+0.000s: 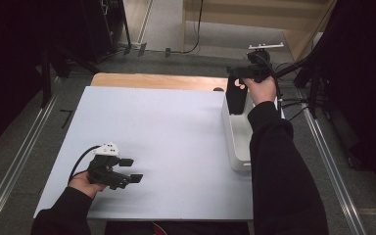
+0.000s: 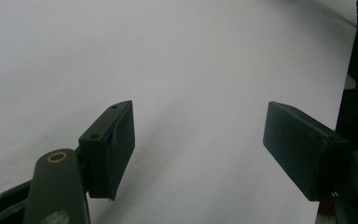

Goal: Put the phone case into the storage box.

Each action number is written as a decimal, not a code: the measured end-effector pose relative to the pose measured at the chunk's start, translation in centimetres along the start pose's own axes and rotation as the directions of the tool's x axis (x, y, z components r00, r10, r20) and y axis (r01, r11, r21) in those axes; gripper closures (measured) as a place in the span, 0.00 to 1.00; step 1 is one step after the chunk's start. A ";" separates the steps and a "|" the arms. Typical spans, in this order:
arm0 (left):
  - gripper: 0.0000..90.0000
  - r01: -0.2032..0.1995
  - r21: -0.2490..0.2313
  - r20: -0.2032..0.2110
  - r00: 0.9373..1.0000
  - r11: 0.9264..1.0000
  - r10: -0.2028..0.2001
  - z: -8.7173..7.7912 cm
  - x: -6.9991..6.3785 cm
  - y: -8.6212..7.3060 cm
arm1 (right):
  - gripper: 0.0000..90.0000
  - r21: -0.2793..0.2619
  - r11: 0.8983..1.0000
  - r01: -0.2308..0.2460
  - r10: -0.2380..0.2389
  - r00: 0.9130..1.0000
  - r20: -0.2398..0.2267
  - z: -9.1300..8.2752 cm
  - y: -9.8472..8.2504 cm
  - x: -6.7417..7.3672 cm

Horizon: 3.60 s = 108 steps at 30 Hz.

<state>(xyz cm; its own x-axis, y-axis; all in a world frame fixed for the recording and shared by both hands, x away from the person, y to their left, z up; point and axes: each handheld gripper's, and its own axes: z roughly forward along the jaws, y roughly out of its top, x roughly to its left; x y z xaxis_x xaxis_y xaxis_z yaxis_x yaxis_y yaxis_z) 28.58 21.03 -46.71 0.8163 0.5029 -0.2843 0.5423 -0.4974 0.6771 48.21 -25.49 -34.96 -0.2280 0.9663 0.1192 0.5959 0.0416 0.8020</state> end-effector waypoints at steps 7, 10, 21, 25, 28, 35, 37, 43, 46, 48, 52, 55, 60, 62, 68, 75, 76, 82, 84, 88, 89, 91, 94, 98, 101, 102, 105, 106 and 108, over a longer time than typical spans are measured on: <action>0.27 0.000 -0.001 0.000 1.000 1.000 0.000 0.0 0.0 0.0 | 0.07 0.013 0.999 0.031 -0.031 0.999 -0.031 -1.3 0.2 1.0; 0.27 0.002 0.000 0.000 1.000 1.000 -0.002 0.0 0.0 0.0 | 0.07 0.039 0.998 0.043 -0.039 0.996 -0.085 -1.6 0.2 1.5; 0.27 0.002 0.000 0.000 1.000 1.000 -0.002 -0.1 0.0 0.0 | 0.08 0.103 0.988 0.117 -0.093 0.972 -0.217 -3.1 -0.3 4.0; 0.27 0.006 -0.004 0.003 1.000 1.000 -0.006 -0.1 0.0 0.0 | 0.08 0.114 0.986 0.121 -0.089 0.962 -0.257 -3.6 -0.7 4.7; 0.27 0.007 -0.003 0.005 1.000 1.000 -0.007 -0.1 0.1 0.0 | 0.08 0.118 0.984 0.130 -0.096 0.960 -0.262 -4.0 -1.1 5.3; 0.27 0.004 -0.004 0.005 1.000 1.000 -0.004 -0.2 0.1 0.0 | 0.08 0.118 0.979 0.168 -0.127 0.948 -0.290 -5.0 -2.3 6.6; 0.27 0.004 -0.003 0.006 1.000 1.000 -0.004 -0.2 0.1 0.0 | 0.08 0.117 0.979 0.166 -0.124 0.945 -0.302 -5.3 -2.7 6.8; 0.27 0.005 -0.003 0.007 1.000 1.000 -0.005 -0.2 0.1 0.0 | 0.08 0.108 0.975 0.196 -0.150 0.930 -0.334 -6.0 -3.9 7.1; 0.27 0.006 -0.003 0.006 1.000 1.000 -0.006 -0.1 0.1 0.0 | 0.08 0.106 0.975 0.194 -0.146 0.925 -0.351 -6.2 -4.6 7.2; 0.27 0.005 -0.003 0.006 1.000 1.000 -0.005 -0.2 0.1 0.0 | 0.08 0.111 0.972 0.206 -0.154 0.920 -0.360 -6.3 -5.2 7.4; 0.27 0.007 -0.007 0.007 1.000 1.000 -0.007 -0.2 0.1 0.0 | 0.08 0.100 0.968 0.231 -0.175 0.902 -0.394 -6.4 -6.2 7.6; 0.27 0.006 -0.006 0.006 1.000 1.000 -0.006 -0.2 0.1 0.0 | 0.15 0.081 0.959 0.270 -0.215 0.885 -0.413 -6.5 -6.8 7.8; 0.27 0.007 -0.007 0.007 1.000 1.000 -0.007 -0.2 0.1 0.0 | 0.15 0.072 0.961 0.267 -0.208 0.870 -0.447 -6.6 -7.7 8.0; 0.27 0.011 -0.007 0.005 1.000 1.000 -0.011 -0.2 0.1 0.0 | 0.15 0.064 0.962 0.264 -0.207 0.866 -0.456 -6.6 -8.1 8.0; 0.27 0.011 -0.009 0.007 1.000 1.000 -0.011 -0.3 0.1 0.1 | 0.15 0.051 0.968 0.246 -0.193 0.857 -0.477 -6.7 -9.4 8.0; 0.27 -0.003 -0.010 0.010 1.000 1.000 0.003 -0.5 0.0 0.1 | 0.15 0.057 0.969 0.240 -0.181 0.848 -0.498 -7.2 -11.0 7.9; 0.27 -0.006 -0.009 0.011 1.000 1.000 0.006 -0.5 0.0 0.1 | 0.15 0.051 0.969 0.242 -0.185 0.847 -0.499 -7.3 -11.2 7.8; 0.27 -0.006 -0.009 0.010 1.000 1.000 0.006 -0.5 -0.1 0.1 | 0.15 0.067 0.970 0.234 -0.169 0.845 -0.507 -7.9 -12.3 7.6; 0.27 -0.009 -0.007 0.009 1.000 1.000 0.009 -0.6 -0.1 0.1 | 0.15 0.077 0.969 0.235 -0.163 0.842 -0.514 -8.0 -12.7 7.6; 0.27 -0.005 -0.011 0.012 1.000 1.000 0.005 -0.5 -0.1 0.2 | 0.15 0.081 0.964 0.252 -0.175 0.834 -0.523 -8.3 -13.4 7.8; 0.27 -0.009 -0.007 0.011 1.000 1.000 0.009 -0.5 -0.1 0.2 | 0.15 0.083 0.963 0.257 -0.177 0.834 -0.523 -8.4 -13.5 7.9; 0.27 -0.009 -0.007 0.011 1.000 1.000 0.009 -0.5 -0.1 0.2 | 0.15 0.074 0.960 0.268 -0.190 0.827 -0.529 -8.5 -13.7 8.0; 0.27 -0.007 -0.006 0.010 1.000 1.000 0.007 -0.5 -0.1 0.2 | 0.15 0.070 0.959 0.276 -0.198 0.822 -0.534 -8.7 -14.1 8.2; 0.27 -0.009 -0.009 0.013 1.000 1.000 0.009 -0.5 -0.1 0.2 | 0.15 0.084 0.954 0.288 -0.199 0.816 -0.543 -8.8 -14.7 8.5; 0.27 -0.009 -0.009 0.011 1.000 1.000 0.009 -0.6 -0.1 0.2 | 0.15 0.087 0.952 0.295 -0.202 0.814 -0.545 -8.9 -15.3 8.7; 0.27 -0.007 -0.010 0.011 1.000 1.000 0.007 -0.6 -0.1 0.2 | 0.15 0.085 0.950 0.299 -0.207 0.813 -0.543 -9.0 -15.5 8.7; 0.27 -0.006 -0.010 0.010 1.000 1.000 0.006 -0.6 -0.1 0.2 | 0.15 0.083 0.953 0.291 -0.202 0.815 -0.543 -9.1 -16.1 8.6; 0.27 -0.007 -0.011 0.011 1.000 1.000 0.007 -0.6 -0.1 0.2 | 0.16 0.077 0.954 0.288 -0.202 0.814 -0.544 -9.2 -16.3 8.6; 0.27 -0.005 -0.012 0.010 1.000 1.000 0.005 -0.6 -0.1 0.2 | 0.20 0.066 0.953 0.295 -0.214 0.814 -0.540 -9.4 -16.7 8.5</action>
<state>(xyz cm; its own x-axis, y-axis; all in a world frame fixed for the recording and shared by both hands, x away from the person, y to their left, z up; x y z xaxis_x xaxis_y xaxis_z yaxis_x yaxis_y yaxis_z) 28.47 21.27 -46.16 0.8211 0.4929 -0.2877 0.5357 -0.4917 0.6865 29.11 -20.35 -41.89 -0.7289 0.6407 0.2413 0.5519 0.3414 0.7608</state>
